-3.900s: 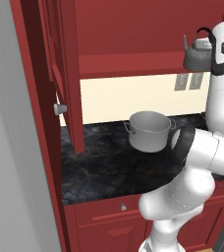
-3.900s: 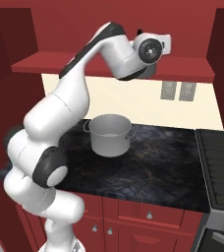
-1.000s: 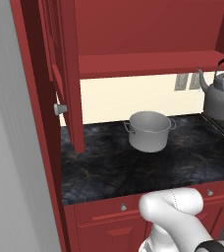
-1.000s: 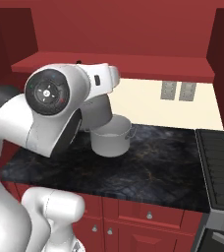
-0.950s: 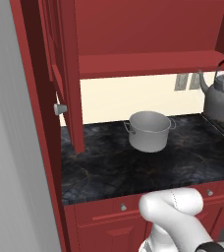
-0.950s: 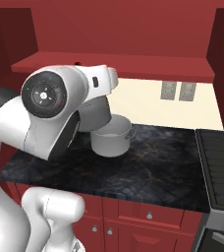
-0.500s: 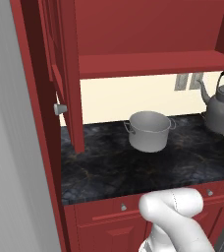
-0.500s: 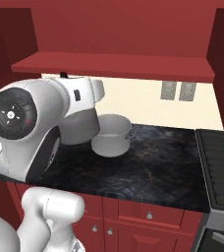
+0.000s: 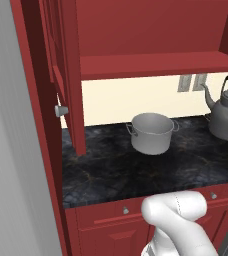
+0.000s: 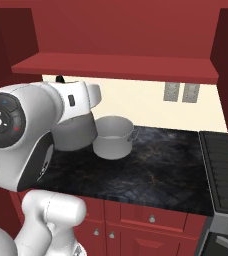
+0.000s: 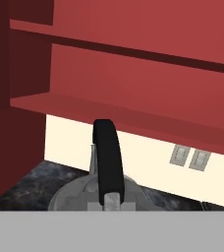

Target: Pick the kettle from the cabinet and place it on a stove burner. Then pick the pot from the counter and place it on another stove burner. Finally, turn both burners on.

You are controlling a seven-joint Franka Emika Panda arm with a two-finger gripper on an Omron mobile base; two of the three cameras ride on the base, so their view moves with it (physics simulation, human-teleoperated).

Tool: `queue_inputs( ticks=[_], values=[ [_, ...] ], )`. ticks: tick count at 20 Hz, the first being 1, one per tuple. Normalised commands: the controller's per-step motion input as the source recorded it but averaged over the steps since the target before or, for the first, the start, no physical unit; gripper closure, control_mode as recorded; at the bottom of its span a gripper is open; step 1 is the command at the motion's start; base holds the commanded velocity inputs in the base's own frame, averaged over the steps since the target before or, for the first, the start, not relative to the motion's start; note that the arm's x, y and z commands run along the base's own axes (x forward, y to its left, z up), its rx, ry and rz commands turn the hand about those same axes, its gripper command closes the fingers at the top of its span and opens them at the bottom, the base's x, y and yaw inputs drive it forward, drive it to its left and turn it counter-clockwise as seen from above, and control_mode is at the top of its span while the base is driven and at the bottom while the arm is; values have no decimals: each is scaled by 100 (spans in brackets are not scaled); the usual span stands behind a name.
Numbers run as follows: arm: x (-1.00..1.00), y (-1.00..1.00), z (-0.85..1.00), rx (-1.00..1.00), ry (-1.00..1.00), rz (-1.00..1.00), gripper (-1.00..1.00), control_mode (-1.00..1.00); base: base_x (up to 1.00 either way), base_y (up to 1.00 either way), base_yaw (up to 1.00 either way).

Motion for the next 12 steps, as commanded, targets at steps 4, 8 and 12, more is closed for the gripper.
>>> queue_inputs(
  ticks=[4, 8, 12],
  values=[
    [-8, 0, 0, 0, -3, -1, 100, -100, 0, 0, 0],
    [0, 0, 0, 0, 0, 0, 100, 100, -33, -23, -12],
    [0, 0, 0, 0, 0, 0, 100, 100, -37, -29, -17]
  ],
)
